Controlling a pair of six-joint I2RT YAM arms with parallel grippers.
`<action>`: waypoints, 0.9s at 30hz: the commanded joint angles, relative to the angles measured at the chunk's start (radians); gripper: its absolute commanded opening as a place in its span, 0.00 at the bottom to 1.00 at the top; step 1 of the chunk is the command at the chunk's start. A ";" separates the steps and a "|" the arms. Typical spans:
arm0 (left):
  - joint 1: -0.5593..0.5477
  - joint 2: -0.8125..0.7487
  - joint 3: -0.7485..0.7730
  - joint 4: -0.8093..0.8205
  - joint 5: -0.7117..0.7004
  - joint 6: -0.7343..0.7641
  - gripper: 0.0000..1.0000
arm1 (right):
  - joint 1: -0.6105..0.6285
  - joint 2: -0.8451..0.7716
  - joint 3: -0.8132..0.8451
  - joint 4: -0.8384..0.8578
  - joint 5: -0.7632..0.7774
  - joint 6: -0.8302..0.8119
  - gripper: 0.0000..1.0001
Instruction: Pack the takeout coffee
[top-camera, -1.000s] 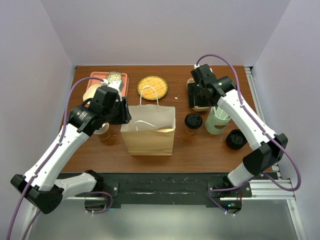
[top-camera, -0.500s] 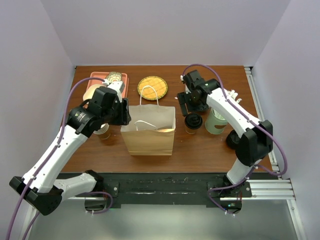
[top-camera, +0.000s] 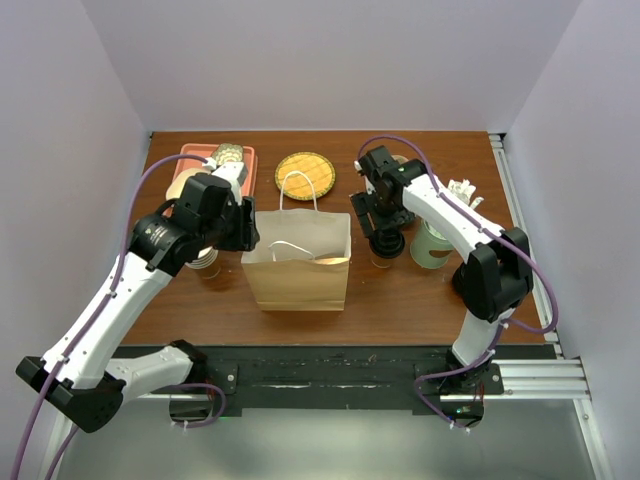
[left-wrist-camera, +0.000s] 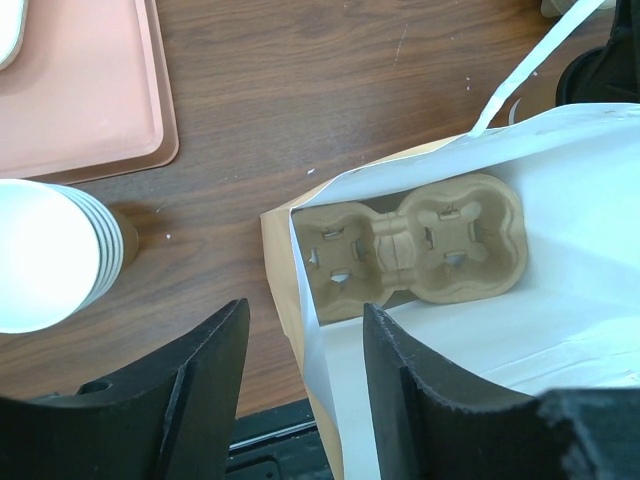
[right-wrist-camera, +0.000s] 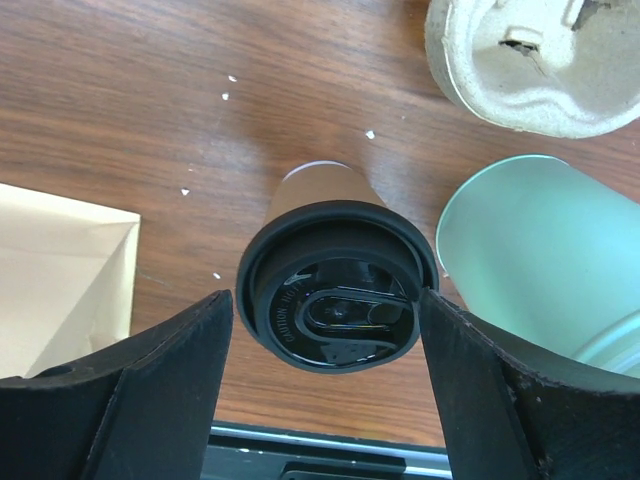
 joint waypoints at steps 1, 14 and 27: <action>0.003 -0.004 0.038 0.016 0.008 0.022 0.54 | -0.005 -0.039 -0.027 -0.002 0.024 -0.016 0.79; 0.003 0.019 0.055 0.019 0.012 0.028 0.54 | -0.005 -0.086 -0.044 0.024 0.019 -0.027 0.84; 0.005 0.039 0.069 0.019 0.018 0.027 0.54 | -0.031 -0.060 -0.045 0.044 0.029 -0.070 0.86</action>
